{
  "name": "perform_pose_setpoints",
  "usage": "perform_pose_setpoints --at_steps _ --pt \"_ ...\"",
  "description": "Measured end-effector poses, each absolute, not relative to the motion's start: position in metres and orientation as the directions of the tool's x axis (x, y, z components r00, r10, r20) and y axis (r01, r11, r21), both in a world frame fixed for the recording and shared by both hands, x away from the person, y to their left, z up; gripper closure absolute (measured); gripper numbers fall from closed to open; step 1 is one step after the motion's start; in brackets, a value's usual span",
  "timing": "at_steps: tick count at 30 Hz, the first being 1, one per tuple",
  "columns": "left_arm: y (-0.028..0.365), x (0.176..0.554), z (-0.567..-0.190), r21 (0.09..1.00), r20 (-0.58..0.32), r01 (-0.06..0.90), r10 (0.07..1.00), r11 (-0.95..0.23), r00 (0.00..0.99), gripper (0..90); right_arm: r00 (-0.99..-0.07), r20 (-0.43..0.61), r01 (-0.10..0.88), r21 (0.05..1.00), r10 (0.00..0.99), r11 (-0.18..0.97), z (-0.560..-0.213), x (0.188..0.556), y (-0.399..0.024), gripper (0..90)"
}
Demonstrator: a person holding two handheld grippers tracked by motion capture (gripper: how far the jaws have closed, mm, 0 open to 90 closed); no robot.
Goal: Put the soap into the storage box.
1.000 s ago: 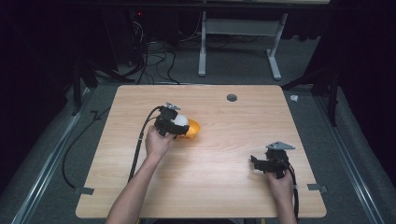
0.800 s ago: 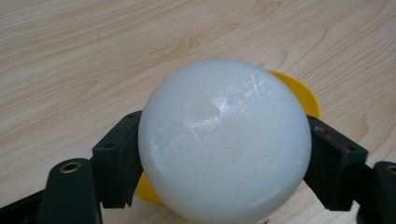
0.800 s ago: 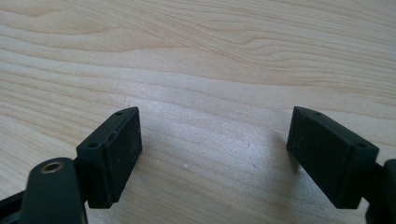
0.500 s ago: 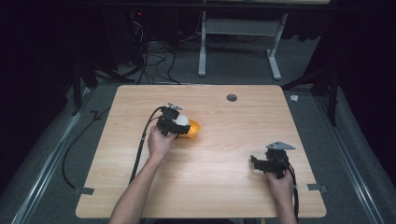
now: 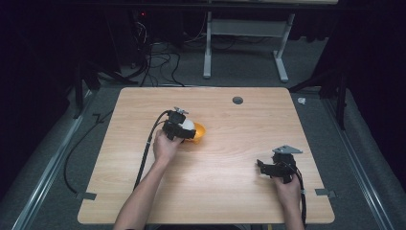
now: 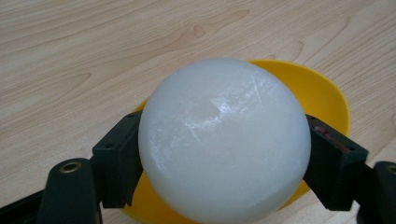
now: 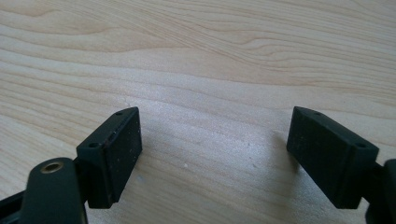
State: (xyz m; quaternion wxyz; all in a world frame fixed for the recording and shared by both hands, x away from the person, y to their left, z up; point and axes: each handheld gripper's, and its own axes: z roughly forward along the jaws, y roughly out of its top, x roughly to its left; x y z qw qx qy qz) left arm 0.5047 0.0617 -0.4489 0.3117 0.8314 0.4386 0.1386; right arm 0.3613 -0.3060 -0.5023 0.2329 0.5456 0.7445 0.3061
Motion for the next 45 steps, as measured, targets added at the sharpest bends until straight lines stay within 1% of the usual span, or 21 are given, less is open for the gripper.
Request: perform_pose_setpoints --at_steps 25,38,45 --pt "0.054 0.506 -0.457 0.611 -0.021 0.654 0.817 -0.447 0.577 24.2 -0.296 -0.013 0.670 0.710 0.955 0.217 -0.502 0.361 -0.306 19.0" --pt "0.061 0.501 -0.441 0.674 -0.044 0.619 0.815 -0.403 0.578 23.9 -0.296 -0.012 0.671 0.709 0.955 0.216 -0.502 0.361 -0.306 19.0" --pt "0.066 0.496 -0.431 0.691 -0.032 0.599 0.811 -0.404 0.584 23.8 -0.295 -0.012 0.671 0.709 0.955 0.216 -0.502 0.361 -0.306 19.0"
